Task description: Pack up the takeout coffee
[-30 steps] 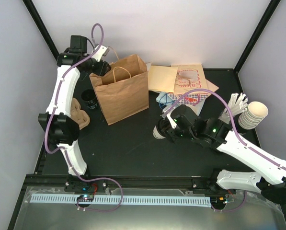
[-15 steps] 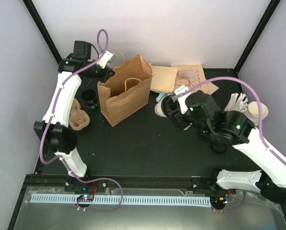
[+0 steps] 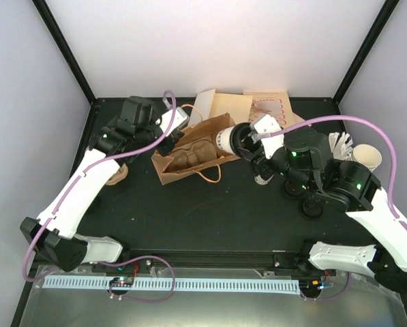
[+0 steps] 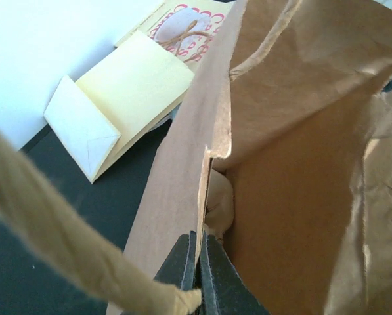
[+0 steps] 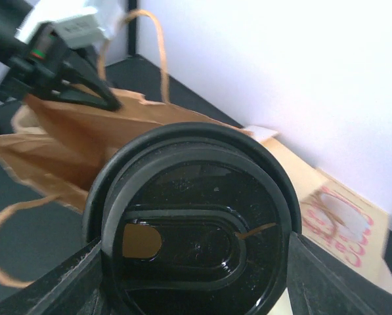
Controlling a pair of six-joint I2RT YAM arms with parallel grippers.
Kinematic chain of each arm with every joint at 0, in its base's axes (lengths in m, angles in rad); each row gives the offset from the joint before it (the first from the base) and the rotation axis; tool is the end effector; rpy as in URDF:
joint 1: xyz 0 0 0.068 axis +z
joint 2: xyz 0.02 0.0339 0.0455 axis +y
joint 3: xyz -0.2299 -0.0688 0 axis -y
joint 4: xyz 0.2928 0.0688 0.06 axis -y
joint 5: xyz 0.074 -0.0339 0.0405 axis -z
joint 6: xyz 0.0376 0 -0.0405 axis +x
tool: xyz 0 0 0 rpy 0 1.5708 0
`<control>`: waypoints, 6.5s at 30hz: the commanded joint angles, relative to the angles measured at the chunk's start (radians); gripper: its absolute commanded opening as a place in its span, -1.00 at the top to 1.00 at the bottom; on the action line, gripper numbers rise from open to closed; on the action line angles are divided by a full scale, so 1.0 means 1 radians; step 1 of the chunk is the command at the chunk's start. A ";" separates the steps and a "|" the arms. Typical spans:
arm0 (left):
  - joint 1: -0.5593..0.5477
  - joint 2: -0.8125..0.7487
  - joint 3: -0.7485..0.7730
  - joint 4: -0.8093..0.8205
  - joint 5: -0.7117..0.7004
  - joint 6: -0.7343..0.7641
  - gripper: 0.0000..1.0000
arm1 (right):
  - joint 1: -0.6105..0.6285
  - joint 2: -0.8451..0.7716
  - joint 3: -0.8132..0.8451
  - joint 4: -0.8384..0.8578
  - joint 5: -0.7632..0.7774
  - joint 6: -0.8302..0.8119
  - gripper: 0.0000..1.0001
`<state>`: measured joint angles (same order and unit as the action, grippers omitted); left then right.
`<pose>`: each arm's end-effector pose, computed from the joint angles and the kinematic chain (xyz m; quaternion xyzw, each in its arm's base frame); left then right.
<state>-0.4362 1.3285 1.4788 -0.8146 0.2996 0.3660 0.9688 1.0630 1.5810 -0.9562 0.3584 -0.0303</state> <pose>0.2961 -0.1503 0.3721 0.4072 0.7929 -0.1493 0.4280 0.1421 0.1836 0.4652 -0.3138 0.7747 0.1046 0.5389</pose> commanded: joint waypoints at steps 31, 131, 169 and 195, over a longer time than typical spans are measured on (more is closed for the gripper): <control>-0.318 -0.337 -0.243 0.064 -0.150 0.067 0.97 | 0.351 -0.049 -0.543 0.332 0.008 -0.369 -0.11; -0.486 -0.681 -0.578 0.252 -0.265 0.138 0.97 | 0.309 0.362 -0.730 0.801 0.161 -0.655 -0.01; -0.486 -0.675 -0.555 0.189 -0.143 0.069 0.97 | 0.312 0.499 -0.619 0.997 0.074 -0.801 -0.01; -0.486 -0.695 -0.558 0.202 -0.129 0.033 0.97 | 0.287 0.610 -0.599 1.002 0.121 -0.860 -0.01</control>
<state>-0.9176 0.6537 0.8818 -0.6579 0.1150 0.4225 1.2720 1.6474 0.9646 0.0360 0.4675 -0.8742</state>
